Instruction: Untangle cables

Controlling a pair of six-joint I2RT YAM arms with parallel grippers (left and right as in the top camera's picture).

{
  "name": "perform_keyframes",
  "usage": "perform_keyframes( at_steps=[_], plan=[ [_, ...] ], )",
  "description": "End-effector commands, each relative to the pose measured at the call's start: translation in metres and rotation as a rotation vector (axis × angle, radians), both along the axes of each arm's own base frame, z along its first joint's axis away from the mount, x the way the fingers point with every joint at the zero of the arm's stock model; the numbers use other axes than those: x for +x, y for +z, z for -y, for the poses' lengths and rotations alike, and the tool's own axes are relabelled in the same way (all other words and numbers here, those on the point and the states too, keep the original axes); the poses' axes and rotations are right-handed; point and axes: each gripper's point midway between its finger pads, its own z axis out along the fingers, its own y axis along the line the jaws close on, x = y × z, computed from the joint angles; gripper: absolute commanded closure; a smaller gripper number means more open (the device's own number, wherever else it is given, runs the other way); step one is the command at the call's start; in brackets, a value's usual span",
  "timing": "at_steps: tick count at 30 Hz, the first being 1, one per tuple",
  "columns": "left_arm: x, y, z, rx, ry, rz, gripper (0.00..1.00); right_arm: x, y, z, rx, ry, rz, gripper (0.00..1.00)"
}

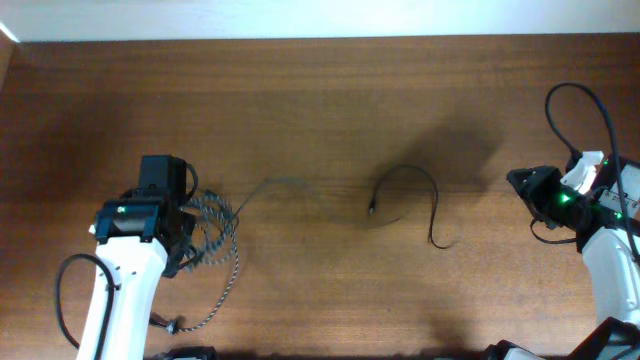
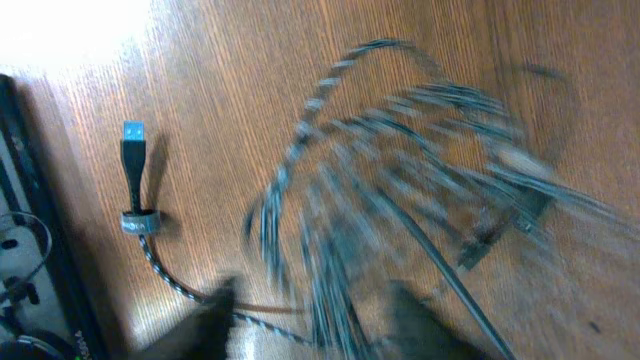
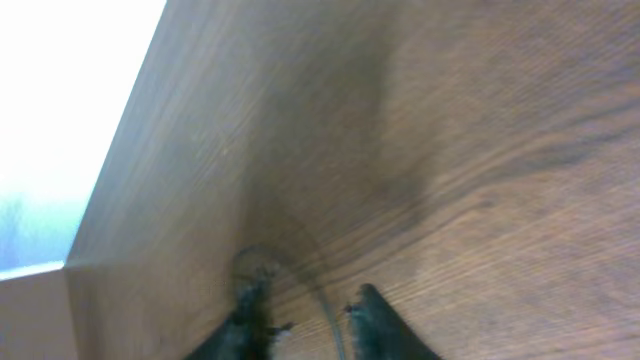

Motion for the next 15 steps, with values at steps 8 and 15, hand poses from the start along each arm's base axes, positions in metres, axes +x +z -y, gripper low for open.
perform_keyframes(
  at_steps=[8,15],
  plan=[
    [0.038,-0.011,0.03,-0.005,-0.39,-0.009,0.09,0.011,0.014,-0.062,0.024,0.202,0.056,0.09],
    [0.006,-0.052,0.01,-0.048,-0.057,-0.051,0.01,0.011,0.01,-0.077,-0.012,0.235,0.039,0.09]
  ],
)
